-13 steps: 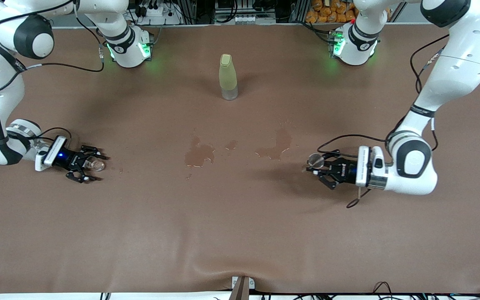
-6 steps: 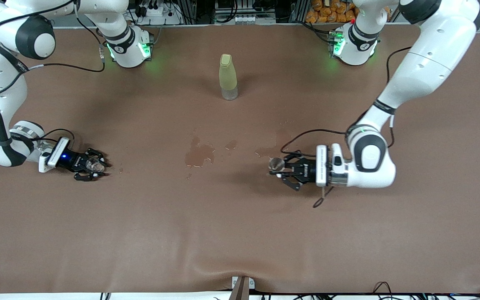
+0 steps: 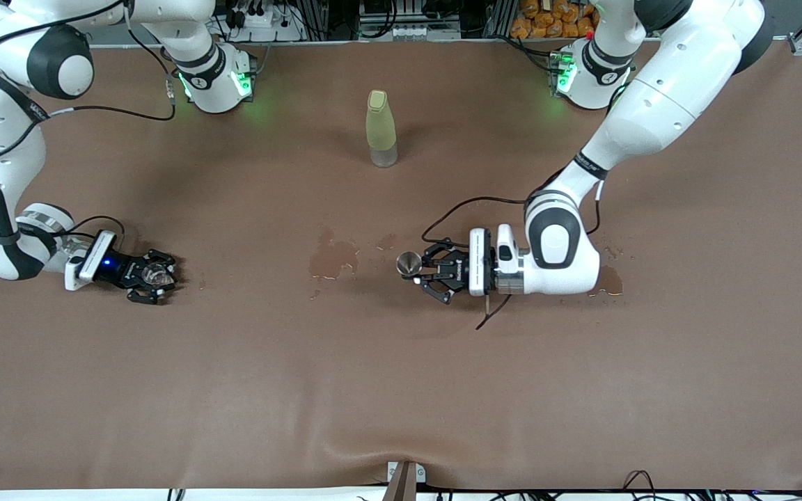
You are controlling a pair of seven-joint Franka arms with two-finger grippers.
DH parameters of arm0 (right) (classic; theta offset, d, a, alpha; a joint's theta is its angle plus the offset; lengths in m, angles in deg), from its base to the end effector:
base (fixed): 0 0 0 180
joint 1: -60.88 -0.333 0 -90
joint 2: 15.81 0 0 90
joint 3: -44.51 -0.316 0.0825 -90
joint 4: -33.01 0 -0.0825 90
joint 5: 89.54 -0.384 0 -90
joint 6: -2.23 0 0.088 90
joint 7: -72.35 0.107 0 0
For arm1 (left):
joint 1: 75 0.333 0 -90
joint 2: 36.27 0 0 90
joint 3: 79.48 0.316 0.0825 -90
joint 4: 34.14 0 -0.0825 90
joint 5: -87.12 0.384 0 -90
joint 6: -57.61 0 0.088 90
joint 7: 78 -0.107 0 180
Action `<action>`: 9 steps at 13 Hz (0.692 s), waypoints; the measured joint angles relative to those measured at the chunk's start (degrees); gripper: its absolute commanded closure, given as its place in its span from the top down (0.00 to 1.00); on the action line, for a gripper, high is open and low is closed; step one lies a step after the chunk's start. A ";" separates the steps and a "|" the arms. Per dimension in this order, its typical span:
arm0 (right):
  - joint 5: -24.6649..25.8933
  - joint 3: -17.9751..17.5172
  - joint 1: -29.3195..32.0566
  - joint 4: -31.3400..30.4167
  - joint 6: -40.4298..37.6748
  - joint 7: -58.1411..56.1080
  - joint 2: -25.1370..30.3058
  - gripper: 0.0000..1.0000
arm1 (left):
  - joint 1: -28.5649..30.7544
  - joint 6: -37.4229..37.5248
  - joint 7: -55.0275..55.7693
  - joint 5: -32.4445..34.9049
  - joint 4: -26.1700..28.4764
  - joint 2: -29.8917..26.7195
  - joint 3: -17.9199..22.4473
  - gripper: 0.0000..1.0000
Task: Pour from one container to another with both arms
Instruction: 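Lift the jigger with the left gripper while the right gripper lifts the glass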
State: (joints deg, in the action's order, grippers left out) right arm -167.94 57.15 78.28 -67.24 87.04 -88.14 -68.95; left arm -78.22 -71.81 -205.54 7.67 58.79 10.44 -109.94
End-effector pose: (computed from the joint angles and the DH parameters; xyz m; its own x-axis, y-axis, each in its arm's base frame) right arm 0.5400 -0.1801 0.0611 -0.0459 0.1954 0.9796 0.9772 -0.1947 0.0846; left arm 0.5964 -0.3638 0.2143 0.0803 -0.2380 0.9679 -0.9940 0.0534 0.0956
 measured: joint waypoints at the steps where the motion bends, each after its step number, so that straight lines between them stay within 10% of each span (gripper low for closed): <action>1: 0.00 0.01 -0.40 0.21 -1.38 0.84 0.46 0.00 | -0.80 -0.86 0.00 -0.92 -0.10 0.01 0.00 0.00; 9: 0.34 0.26 -5.05 0.32 -13.11 11.97 8.84 0.00 | -14.69 -7.68 0.32 -12.32 -6.50 2.94 4.84 0.00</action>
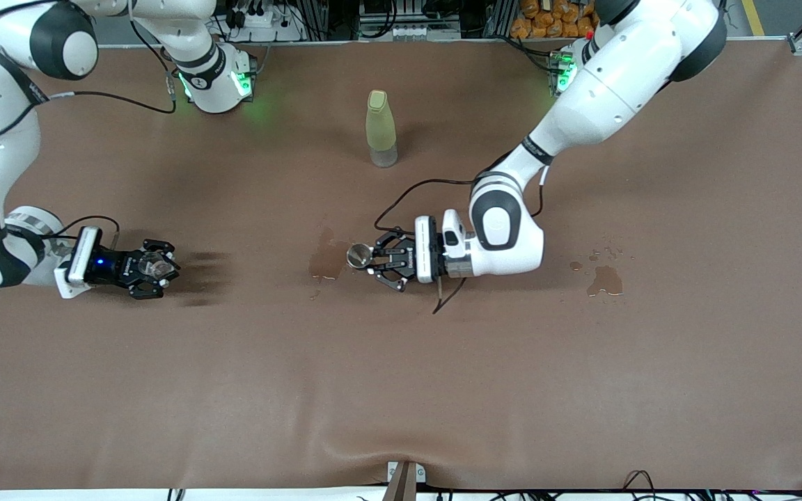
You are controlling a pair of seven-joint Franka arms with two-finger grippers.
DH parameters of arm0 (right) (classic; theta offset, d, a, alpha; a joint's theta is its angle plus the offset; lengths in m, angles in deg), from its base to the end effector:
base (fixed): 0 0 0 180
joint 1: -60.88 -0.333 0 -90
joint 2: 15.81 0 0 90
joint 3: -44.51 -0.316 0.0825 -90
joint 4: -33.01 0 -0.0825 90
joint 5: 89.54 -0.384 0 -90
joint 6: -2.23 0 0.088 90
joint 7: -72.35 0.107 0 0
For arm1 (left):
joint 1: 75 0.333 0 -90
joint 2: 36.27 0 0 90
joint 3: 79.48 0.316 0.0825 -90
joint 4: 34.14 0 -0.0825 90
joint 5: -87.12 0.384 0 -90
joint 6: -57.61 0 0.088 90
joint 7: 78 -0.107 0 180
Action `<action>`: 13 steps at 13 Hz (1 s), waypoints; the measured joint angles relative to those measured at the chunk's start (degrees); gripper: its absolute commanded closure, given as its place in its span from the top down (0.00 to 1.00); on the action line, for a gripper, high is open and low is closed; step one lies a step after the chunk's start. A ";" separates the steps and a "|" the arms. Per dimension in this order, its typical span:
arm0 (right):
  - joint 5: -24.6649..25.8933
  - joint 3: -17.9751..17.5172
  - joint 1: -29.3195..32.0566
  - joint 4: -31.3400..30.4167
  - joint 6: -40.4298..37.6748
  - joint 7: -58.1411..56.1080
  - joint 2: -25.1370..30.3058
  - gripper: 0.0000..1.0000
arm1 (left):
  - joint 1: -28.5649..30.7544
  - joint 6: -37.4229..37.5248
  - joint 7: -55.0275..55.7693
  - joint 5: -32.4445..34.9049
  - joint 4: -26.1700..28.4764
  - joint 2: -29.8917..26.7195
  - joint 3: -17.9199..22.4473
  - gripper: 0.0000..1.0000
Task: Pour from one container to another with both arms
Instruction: 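Lift the jigger with the left gripper while the right gripper lifts the glass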
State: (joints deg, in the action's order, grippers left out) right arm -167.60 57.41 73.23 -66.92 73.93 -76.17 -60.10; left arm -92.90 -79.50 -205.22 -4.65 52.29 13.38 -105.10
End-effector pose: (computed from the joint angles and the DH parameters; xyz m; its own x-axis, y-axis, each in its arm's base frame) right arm 0.5774 -0.1190 0.1716 -0.0240 0.0116 0.9996 0.9994 -0.0258 0.0243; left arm 0.5611 -0.4612 0.2035 0.1451 -0.2337 0.9614 -0.9893 -0.0215 0.1440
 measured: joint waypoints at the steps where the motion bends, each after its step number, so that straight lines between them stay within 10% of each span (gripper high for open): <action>1: 0.62 0.04 -0.39 -0.01 -0.93 3.36 2.32 0.00 | -1.95 -0.09 0.00 -0.85 -0.84 0.34 1.72 0.00; 13: -1.76 0.28 -14.43 -14.11 4.55 23.25 24.90 0.00 | -15.40 -3.42 0.00 -7.98 -5.98 1.71 8.58 0.00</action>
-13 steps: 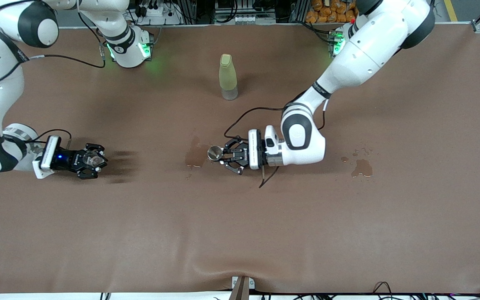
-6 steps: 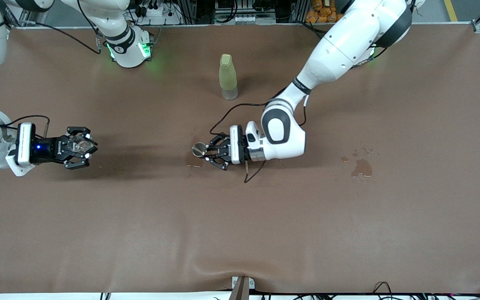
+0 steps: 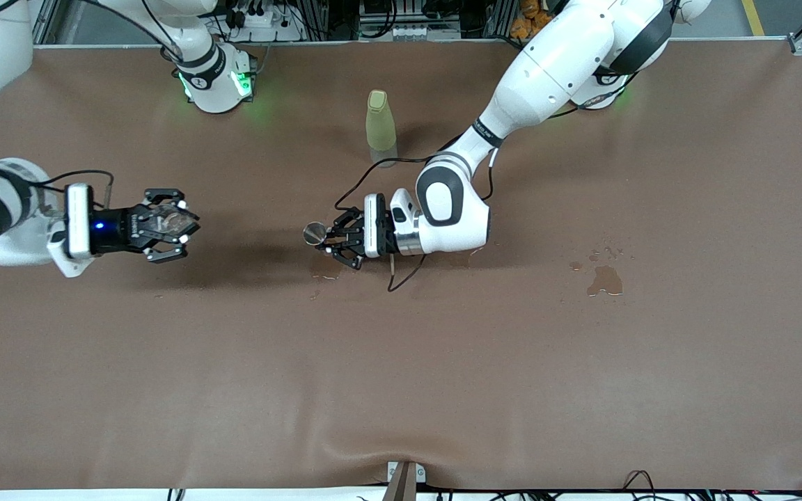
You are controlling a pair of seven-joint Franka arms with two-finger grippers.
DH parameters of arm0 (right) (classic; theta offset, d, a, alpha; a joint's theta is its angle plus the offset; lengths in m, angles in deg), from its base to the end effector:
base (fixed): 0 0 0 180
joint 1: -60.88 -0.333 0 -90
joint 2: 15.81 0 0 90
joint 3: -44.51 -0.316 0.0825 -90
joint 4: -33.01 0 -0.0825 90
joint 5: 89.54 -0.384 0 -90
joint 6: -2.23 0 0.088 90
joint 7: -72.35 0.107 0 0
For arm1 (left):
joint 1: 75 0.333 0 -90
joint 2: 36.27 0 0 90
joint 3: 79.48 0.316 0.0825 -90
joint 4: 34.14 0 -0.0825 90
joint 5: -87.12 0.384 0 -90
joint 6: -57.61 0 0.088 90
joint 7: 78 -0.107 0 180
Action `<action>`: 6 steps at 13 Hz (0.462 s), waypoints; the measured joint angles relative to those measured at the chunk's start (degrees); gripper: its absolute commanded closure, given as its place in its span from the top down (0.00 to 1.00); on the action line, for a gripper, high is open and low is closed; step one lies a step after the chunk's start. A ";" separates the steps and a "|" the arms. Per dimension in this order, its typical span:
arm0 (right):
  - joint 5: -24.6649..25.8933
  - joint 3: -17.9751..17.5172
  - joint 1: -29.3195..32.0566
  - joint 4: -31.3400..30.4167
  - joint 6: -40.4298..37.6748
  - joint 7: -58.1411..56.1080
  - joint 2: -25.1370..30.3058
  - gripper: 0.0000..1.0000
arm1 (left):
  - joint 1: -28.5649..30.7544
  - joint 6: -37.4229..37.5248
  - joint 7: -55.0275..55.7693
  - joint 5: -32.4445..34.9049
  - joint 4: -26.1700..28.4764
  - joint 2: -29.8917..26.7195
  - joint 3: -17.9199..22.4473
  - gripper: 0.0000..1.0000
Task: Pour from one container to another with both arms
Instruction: 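Lift the jigger with the left gripper while the right gripper lifts the glass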
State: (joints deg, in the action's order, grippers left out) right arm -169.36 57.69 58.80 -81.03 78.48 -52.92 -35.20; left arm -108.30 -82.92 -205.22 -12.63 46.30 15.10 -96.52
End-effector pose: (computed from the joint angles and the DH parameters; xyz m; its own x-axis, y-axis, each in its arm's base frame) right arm 0.5600 0.0231 0.3375 0.1662 0.0549 0.9846 0.9795 0.1062 -0.1713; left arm 0.5135 -0.5422 0.1990 0.1174 -0.2660 0.9568 -0.9929 -0.0117 0.1185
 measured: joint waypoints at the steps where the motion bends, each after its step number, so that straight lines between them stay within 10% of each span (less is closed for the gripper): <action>1: -1.22 -0.02 -1.48 -1.41 1.33 0.00 1.14 0.00 | 0.00 -0.16 0.00 0.00 -0.10 0.00 0.02 0.00; 6: -9.51 -0.04 -9.09 -5.97 8.09 -0.18 3.28 0.00 | -0.03 -0.41 0.00 0.00 -0.82 0.00 0.03 0.00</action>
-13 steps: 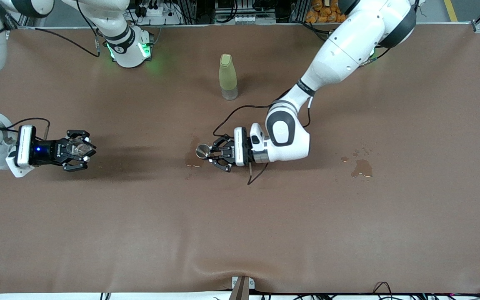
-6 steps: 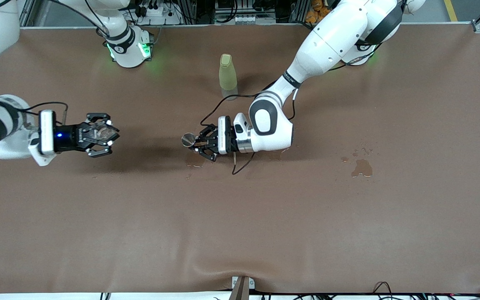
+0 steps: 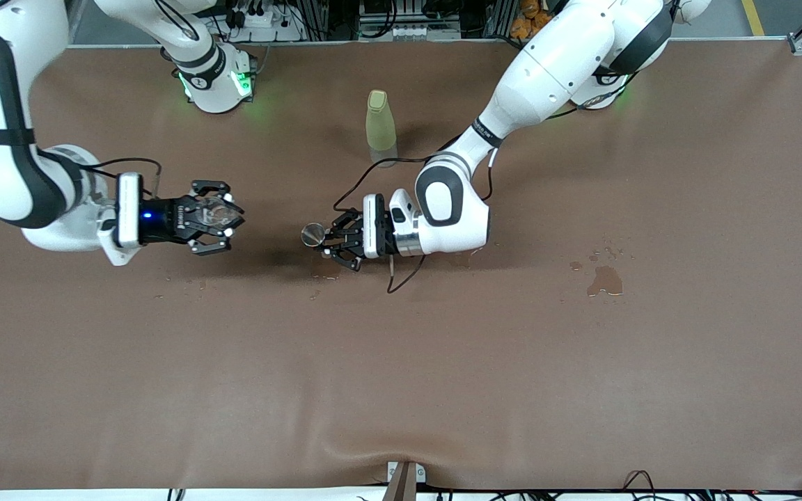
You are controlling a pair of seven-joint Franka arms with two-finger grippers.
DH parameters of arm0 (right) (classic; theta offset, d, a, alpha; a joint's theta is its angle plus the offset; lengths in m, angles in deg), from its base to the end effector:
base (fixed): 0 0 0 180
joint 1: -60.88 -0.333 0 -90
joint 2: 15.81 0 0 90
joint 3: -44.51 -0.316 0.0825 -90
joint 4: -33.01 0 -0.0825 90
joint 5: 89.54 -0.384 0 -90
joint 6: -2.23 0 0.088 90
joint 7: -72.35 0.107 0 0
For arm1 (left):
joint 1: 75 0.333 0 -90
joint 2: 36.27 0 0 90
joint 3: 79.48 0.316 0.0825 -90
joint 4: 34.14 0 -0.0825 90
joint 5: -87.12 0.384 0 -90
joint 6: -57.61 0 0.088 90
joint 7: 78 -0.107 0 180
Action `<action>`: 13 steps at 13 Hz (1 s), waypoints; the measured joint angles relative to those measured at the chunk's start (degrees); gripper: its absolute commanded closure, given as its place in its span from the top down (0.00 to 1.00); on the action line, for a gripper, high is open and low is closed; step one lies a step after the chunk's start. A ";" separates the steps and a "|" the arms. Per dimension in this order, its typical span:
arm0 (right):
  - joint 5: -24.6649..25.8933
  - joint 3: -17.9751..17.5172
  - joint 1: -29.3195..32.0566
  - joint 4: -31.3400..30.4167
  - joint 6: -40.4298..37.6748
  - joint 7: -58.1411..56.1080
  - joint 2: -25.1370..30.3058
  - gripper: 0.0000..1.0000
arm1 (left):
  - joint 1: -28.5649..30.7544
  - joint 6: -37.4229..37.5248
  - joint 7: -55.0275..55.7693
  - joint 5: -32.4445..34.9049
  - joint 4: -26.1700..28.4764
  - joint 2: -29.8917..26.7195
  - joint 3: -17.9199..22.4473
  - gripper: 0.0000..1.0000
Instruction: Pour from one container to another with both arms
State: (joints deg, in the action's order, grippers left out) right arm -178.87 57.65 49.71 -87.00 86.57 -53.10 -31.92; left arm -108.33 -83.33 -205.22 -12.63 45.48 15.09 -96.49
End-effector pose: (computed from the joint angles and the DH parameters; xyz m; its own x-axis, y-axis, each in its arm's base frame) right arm 0.5477 0.1014 0.3342 0.1810 0.0097 0.9834 0.9821 0.0506 -0.1813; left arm 0.5178 -0.5432 0.2050 0.1082 -0.2608 0.9593 -0.9941 -0.0191 0.1069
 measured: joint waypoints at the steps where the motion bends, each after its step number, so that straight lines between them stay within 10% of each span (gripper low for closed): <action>1: -2.03 -0.03 -1.82 -0.57 1.80 -0.28 0.01 0.00 | 0.00 -0.07 0.00 0.00 0.00 0.00 0.00 0.00; 13: -18.30 -0.27 -15.99 -6.39 12.64 -9.14 -0.38 0.00 | -0.04 -0.52 0.00 0.00 -0.06 0.00 0.01 0.00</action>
State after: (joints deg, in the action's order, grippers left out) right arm -197.17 57.38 33.72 -93.38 99.21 -62.25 -32.30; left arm -108.37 -83.84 -205.22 -12.63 45.42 15.09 -96.49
